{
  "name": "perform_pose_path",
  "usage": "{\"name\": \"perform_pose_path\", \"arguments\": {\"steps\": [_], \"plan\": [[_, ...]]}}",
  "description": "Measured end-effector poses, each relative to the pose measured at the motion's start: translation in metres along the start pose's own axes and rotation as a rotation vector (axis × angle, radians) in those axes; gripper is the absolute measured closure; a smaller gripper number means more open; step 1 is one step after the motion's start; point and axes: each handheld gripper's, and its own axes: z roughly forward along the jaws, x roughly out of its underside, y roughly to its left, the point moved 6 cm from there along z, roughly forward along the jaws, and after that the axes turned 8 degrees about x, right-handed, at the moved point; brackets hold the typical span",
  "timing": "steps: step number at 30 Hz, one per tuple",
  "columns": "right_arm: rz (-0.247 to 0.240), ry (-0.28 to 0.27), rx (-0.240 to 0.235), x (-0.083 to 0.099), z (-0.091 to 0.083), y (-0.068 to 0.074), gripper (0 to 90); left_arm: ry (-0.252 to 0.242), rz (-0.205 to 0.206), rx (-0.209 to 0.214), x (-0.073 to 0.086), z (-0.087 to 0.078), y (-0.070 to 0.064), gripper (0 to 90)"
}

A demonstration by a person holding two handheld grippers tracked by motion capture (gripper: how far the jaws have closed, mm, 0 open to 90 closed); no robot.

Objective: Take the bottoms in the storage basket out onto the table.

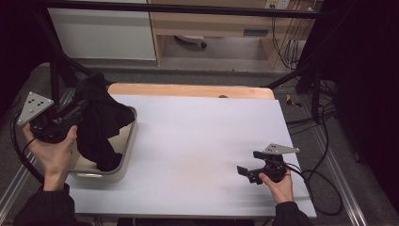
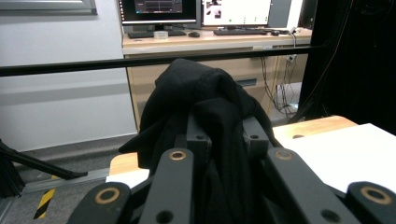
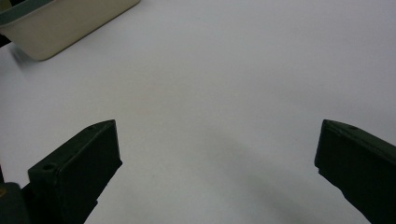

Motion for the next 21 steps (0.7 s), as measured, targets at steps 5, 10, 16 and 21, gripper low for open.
{"name": "perform_pose_path", "arguments": {"steps": [5,10,16,21], "plan": [[-0.001,0.000,0.000,0.000,0.000,0.000,0.6,0.000,0.007,0.006,-0.002,0.003,-0.004,78.0],[-0.001,0.000,-0.001,0.000,0.000,0.000,0.6,-0.001,0.002,0.018,-0.004,0.006,-0.009,78.0],[0.000,0.000,0.000,0.000,0.000,0.000,0.6,-0.001,0.007,0.029,-0.006,0.011,-0.015,78.0],[0.000,0.000,-0.001,0.000,0.000,0.000,0.6,-0.003,0.009,0.042,-0.008,0.015,-0.022,78.2]]}}
